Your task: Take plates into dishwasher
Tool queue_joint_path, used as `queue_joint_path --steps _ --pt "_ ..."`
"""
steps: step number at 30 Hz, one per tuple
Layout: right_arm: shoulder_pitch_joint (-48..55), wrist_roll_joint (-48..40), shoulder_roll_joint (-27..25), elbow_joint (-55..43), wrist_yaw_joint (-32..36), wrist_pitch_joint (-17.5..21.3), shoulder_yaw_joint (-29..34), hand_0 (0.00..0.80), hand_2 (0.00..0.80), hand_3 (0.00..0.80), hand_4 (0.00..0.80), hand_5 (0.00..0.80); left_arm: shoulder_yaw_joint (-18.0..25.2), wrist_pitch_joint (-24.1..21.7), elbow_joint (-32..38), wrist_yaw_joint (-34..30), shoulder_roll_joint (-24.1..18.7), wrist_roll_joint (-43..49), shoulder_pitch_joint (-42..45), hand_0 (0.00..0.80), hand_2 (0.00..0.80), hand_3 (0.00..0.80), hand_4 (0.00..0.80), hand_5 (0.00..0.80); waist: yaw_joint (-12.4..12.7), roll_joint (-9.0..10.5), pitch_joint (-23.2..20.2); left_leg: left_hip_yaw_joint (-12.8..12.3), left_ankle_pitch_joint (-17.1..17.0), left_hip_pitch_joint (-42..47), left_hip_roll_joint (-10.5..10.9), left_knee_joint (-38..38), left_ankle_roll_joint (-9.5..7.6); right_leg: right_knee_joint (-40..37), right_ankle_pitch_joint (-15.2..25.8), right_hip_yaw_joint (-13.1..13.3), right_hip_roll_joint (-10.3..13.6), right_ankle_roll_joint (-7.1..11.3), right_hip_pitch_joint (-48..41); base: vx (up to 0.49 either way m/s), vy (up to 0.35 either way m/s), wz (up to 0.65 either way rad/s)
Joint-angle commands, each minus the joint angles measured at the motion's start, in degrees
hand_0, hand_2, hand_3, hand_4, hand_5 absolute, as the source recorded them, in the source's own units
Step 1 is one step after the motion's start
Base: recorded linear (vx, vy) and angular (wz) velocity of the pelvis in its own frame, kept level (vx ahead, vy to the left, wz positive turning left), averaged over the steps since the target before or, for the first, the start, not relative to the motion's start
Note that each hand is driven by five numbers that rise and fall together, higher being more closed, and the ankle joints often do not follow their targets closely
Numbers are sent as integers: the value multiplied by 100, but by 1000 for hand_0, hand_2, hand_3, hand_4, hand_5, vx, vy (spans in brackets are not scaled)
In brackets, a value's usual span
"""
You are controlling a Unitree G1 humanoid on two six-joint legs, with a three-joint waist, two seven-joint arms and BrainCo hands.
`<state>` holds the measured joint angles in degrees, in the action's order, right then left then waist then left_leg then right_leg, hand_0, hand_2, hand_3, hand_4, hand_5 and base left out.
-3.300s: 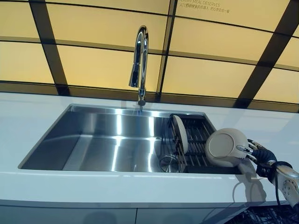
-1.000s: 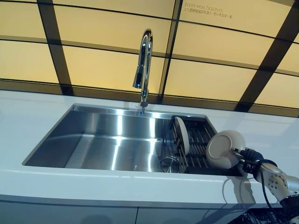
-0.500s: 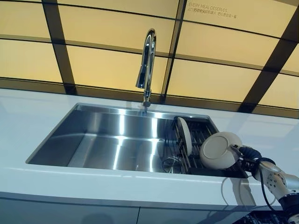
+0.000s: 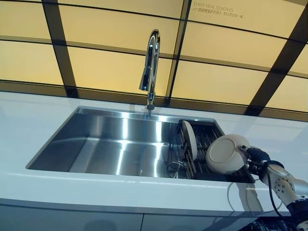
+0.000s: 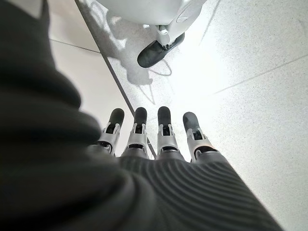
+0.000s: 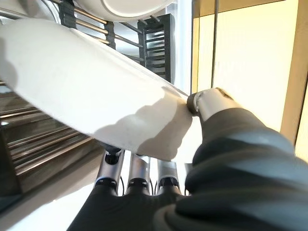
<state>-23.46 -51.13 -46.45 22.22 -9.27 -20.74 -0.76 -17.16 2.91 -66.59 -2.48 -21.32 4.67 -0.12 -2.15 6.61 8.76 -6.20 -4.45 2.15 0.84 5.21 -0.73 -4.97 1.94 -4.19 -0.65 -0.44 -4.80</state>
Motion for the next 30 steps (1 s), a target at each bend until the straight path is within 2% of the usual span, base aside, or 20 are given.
queue_joint_path --steps 1,6,10,16,22,27,28,30 --pt "-564 69 -307 -537 -92 723 181 800 800 800 800 800 -189 -108 -335 84 -53 -181 -218 0 0 0 0 0 151 34 -106 -17 595 240 5 -24 -23 298 13 -252 205 579 212 0 0 0" --pt "-732 -16 -549 -761 -233 964 315 800 800 800 800 800 -168 -58 -299 66 -81 -187 -196 0 0 0 0 0 149 69 -104 -9 611 254 4 -36 -33 336 21 -243 218 599 221 0 0 0" --pt "-900 -95 -758 -1005 -317 1301 417 800 800 800 800 800 -170 -88 -338 60 -101 -211 -146 0 0 0 0 0 134 95 -135 -23 638 266 8 -64 -60 383 25 -205 244 628 244 4 18 0" --pt "-1049 -149 -897 -1195 -436 1682 509 800 800 800 800 800 -224 -181 -441 85 -74 -245 -120 0 0 0 0 0 115 106 -169 -32 662 282 20 -79 -94 438 37 -158 291 672 269 10 53 -2" --pt "-1166 -29 -957 -1555 -837 2073 608 800 800 800 800 800 -317 -258 -497 74 -85 -242 -82 0 0 0 0 0 58 107 -168 -134 749 265 31 -213 -180 631 67 -63 387 763 391 -9 88 -8" --pt "-839 194 -1015 -1889 -1149 2185 913 800 800 800 800 800 -400 -196 -530 -24 -99 117 38 0 0 0 0 0 -106 145 -149 -292 801 218 22 -351 -202 842 407 134 469 933 652 6 107 -31" --pt "-724 243 -998 -1974 -1166 2192 971 800 800 800 800 800 -421 -164 -541 6 -109 177 95 0 0 0 0 0 -180 181 -126 -379 798 268 9 -327 -162 828 634 41 506 1031 805 11 63 -41" --pt "-579 341 -986 -2070 -1152 2169 1042 800 800 800 800 800 -406 -105 -552 -2 -140 300 134 0 0 0 0 0 -256 200 -98 -525 778 353 -40 -256 -111 824 817 -36 500 1125 997 -2 65 -62"
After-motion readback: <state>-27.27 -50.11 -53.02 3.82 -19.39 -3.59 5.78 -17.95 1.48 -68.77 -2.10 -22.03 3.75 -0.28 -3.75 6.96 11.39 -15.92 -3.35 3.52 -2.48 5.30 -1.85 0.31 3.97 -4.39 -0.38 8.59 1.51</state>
